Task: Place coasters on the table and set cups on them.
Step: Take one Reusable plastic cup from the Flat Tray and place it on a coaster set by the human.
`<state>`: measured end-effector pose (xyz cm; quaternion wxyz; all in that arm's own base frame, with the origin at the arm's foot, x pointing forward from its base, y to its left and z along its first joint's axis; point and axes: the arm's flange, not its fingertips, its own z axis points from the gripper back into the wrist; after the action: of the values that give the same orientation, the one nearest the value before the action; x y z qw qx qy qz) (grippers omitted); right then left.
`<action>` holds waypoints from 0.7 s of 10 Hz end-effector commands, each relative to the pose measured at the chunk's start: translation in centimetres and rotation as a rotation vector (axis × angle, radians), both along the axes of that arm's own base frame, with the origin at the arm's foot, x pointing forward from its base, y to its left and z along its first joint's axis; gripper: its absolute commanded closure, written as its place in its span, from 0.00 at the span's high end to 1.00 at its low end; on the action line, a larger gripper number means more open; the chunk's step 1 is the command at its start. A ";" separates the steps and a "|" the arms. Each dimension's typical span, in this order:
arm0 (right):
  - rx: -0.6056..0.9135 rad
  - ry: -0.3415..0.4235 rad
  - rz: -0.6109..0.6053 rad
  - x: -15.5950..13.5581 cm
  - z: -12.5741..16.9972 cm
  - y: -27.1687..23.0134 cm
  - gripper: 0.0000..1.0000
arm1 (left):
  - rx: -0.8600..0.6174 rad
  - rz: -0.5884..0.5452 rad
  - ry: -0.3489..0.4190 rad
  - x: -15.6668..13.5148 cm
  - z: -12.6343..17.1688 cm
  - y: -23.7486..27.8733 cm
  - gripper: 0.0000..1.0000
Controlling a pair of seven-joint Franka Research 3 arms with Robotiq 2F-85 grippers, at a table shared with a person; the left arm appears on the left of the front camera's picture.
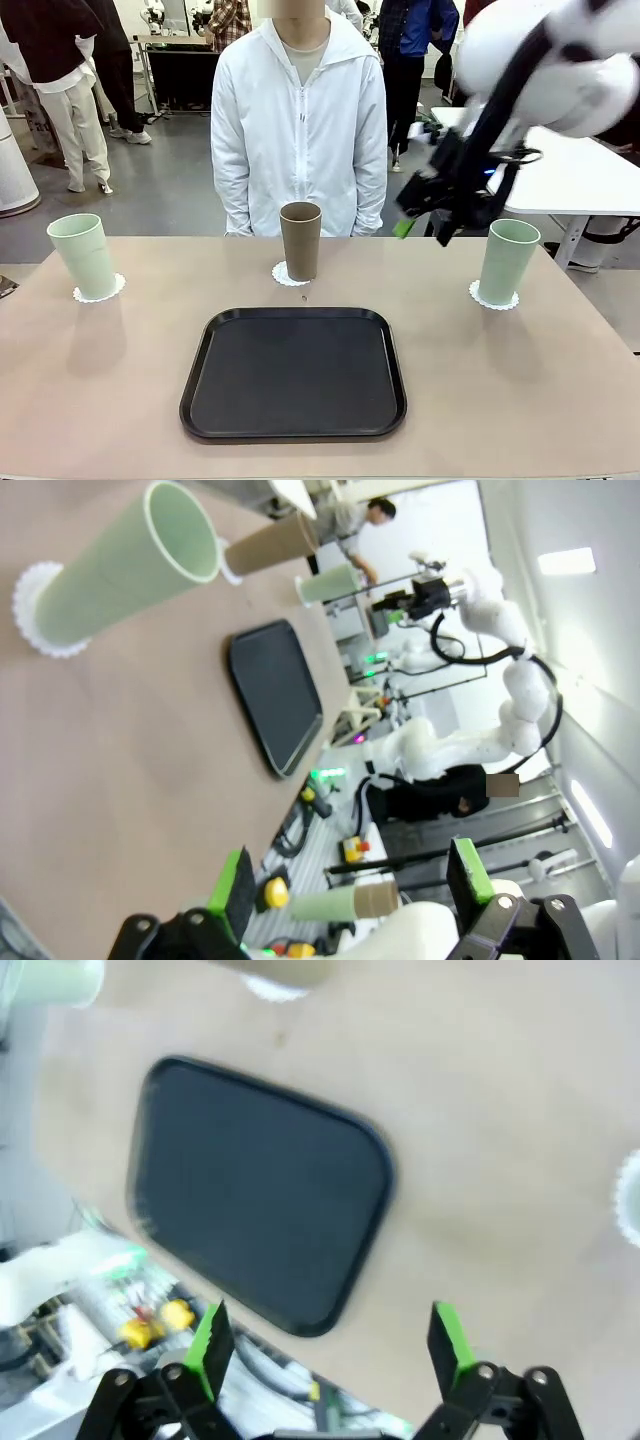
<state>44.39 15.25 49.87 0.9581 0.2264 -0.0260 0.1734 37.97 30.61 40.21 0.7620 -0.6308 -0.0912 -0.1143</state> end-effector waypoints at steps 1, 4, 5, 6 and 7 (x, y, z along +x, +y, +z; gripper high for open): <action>0.265 0.090 -0.035 -1.8 1.5 -8.2 1.00 | 0.008 0.003 0.003 -0.1 0.2 0.0 1.00; 0.707 0.061 -0.045 -2.4 -0.6 -18.6 1.00 | 0.008 0.003 0.003 -0.1 0.2 0.0 1.00; 0.777 0.089 -0.060 -2.7 -2.1 -20.9 1.00 | 0.008 0.003 0.003 -0.1 0.2 0.0 1.00; 0.846 0.088 -0.083 -3.3 -3.5 -22.6 1.00 | 0.008 0.003 0.003 -0.1 0.2 0.0 1.00; 0.893 0.071 -0.084 -3.8 -4.7 -23.6 1.00 | 0.008 0.003 0.003 -0.1 0.2 0.0 1.00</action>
<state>40.08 -8.70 46.21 0.7907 0.6007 -0.0689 0.0954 37.97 30.62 40.20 0.7620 -0.6308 -0.0912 -0.1141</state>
